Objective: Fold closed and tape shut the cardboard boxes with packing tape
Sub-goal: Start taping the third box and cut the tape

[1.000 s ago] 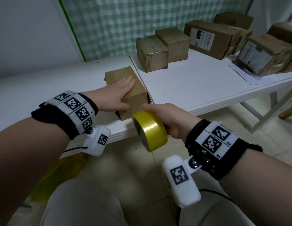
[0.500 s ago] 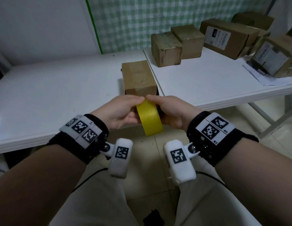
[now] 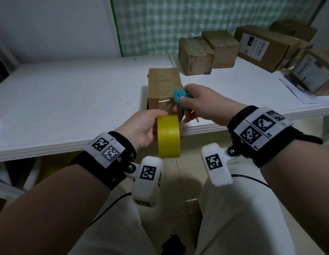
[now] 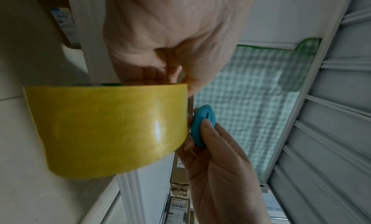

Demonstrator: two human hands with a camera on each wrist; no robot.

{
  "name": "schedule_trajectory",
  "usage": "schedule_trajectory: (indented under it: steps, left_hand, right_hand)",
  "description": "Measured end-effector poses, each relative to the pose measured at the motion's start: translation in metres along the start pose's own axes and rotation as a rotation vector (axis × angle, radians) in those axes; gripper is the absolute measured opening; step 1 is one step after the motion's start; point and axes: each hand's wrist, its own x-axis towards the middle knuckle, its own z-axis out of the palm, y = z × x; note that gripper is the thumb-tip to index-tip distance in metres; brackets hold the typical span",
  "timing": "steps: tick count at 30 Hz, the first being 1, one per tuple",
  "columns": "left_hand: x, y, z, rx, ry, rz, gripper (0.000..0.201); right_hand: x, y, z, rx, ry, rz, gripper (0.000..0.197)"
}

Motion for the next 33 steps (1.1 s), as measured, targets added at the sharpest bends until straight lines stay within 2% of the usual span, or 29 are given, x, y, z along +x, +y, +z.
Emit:
schedule_trajectory:
  steps: [2,6,10,15,18,23,28,30,33]
  left_hand:
    - [-0.001,-0.002,0.000,0.000,0.006,0.000,0.023]
    - [-0.003,-0.003,0.001,-0.001,0.018,0.010,0.021]
    - [-0.003,-0.004,0.000,-0.007,0.028,0.038,0.023]
    - [-0.005,-0.003,-0.003,-0.008,0.022,0.048,0.005]
    - [-0.005,-0.002,-0.004,-0.006,0.033,0.047,0.004]
    - [-0.004,0.002,-0.005,0.016,0.042,0.061,0.003]
    - [-0.002,0.003,-0.011,0.076,0.068,0.045,0.005]
    - [-0.002,0.004,-0.013,0.108,0.058,0.034,0.002]
    - [-0.003,0.003,-0.016,0.147,0.025,0.012,0.006]
  right_hand:
    - [0.005,-0.003,0.003,-0.291,0.022,-0.065,0.021]
    - [0.012,-0.010,0.009,-0.773,0.066,-0.234,0.026]
    - [0.015,-0.016,0.013,-0.938,0.017,-0.283,0.026]
    - [0.019,-0.018,0.018,-1.073,-0.043,-0.310,0.026]
    - [0.020,-0.019,0.019,-1.167,-0.063,-0.296,0.027]
    - [0.018,-0.023,0.011,-1.245,-0.089,-0.278,0.025]
    - [0.014,-0.011,-0.004,-1.306,-0.119,-0.125,0.024]
    - [0.014,-0.007,-0.009,-1.166,-0.132,-0.100,0.023]
    - [0.011,-0.006,-0.012,-0.718,-0.141,-0.036,0.011]
